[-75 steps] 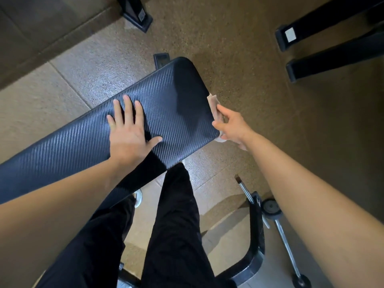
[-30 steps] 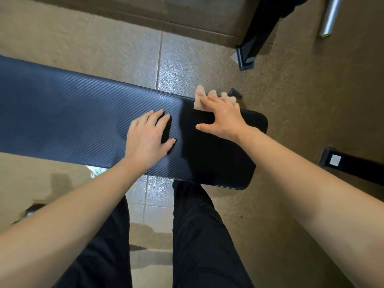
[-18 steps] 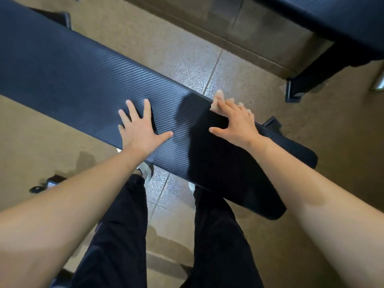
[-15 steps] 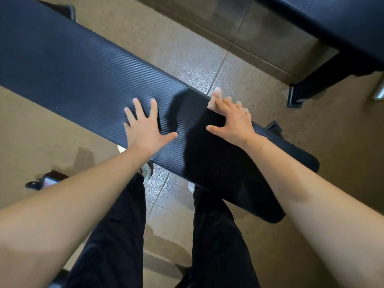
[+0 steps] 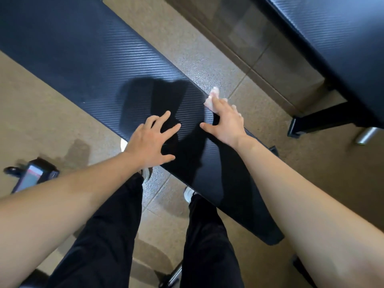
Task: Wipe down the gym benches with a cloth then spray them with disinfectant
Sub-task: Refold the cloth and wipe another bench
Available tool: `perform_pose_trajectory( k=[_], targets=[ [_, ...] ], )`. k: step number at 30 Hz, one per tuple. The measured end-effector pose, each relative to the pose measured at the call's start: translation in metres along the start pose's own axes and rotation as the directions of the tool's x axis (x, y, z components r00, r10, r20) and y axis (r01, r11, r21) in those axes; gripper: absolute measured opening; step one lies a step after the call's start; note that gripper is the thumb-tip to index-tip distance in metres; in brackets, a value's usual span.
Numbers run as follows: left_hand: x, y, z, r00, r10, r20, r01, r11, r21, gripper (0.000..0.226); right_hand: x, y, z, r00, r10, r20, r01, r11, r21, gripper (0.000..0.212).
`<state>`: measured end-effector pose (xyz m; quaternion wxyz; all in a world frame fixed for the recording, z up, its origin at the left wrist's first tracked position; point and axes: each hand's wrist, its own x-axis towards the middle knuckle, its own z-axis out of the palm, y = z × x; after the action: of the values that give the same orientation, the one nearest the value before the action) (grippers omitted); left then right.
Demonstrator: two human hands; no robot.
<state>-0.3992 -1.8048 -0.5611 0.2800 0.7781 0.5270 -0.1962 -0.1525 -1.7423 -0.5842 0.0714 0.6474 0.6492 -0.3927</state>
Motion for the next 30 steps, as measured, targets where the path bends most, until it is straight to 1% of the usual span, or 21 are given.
perform_pose_trajectory(
  k=[2,5,8,10,11,13,15,17,19,21,25,30],
  targets=[
    [0.000,-0.009,-0.004,0.999,0.037,0.004,-0.036,0.995,-0.091,0.095,0.009,-0.013,0.002,1.000,-0.002,0.002,0.002,1.000,-0.009,0.100],
    [-0.003,-0.028,-0.010,0.997,0.075,-0.016,-0.077,0.959,-0.271,0.090,0.023,-0.033,0.003,1.000,0.017,0.012,-0.017,1.000,0.017,0.099],
    [-0.008,-0.051,-0.018,0.996,0.074,-0.054,-0.088,0.933,-0.348,0.083,0.039,-0.052,0.005,0.999,0.038,0.025,-0.039,0.999,0.035,0.097],
    [-0.009,-0.072,-0.025,0.989,0.011,-0.149,-0.060,0.942,-0.329,0.076,0.050,-0.065,0.006,0.998,0.065,0.027,-0.066,0.997,0.047,0.097],
    [-0.009,-0.084,-0.029,0.980,-0.044,-0.195,-0.018,0.953,-0.304,0.076,0.055,-0.071,0.007,0.996,0.081,0.025,-0.083,0.995,0.053,0.098],
    [-0.006,-0.112,-0.035,0.954,-0.168,-0.247,0.107,0.965,-0.240,0.082,0.065,-0.086,0.009,0.995,0.100,0.022,-0.101,0.993,0.064,0.103],
    [-0.001,-0.142,-0.043,0.925,-0.291,-0.243,0.240,0.946,-0.219,0.097,0.073,-0.102,0.011,0.994,0.109,0.017,-0.110,0.992,0.065,0.105],
    [0.002,-0.170,-0.052,0.883,-0.431,-0.186,0.374,0.885,-0.277,0.115,0.081,-0.117,0.010,0.993,0.116,0.007,-0.116,0.992,0.044,0.101],
    [0.004,-0.194,-0.059,0.843,-0.525,-0.117,0.468,0.823,-0.323,0.125,0.087,-0.132,0.009,0.993,0.119,-0.006,-0.118,0.992,0.040,0.098],
    [0.003,-0.210,-0.059,0.844,-0.530,-0.081,0.494,0.828,-0.267,0.128,0.095,-0.148,0.007,0.995,0.102,-0.003,-0.102,0.993,0.057,0.097],
    [-0.001,-0.220,-0.057,0.882,-0.467,-0.059,0.450,0.873,-0.188,0.129,0.111,-0.184,0.007,0.996,0.087,0.023,-0.089,0.991,0.098,0.099],
    [0.004,-0.224,-0.063,0.882,-0.471,-0.018,0.465,0.876,-0.124,0.134,0.136,-0.220,0.003,0.993,0.062,0.100,-0.077,0.985,0.157,0.106]
  ],
)
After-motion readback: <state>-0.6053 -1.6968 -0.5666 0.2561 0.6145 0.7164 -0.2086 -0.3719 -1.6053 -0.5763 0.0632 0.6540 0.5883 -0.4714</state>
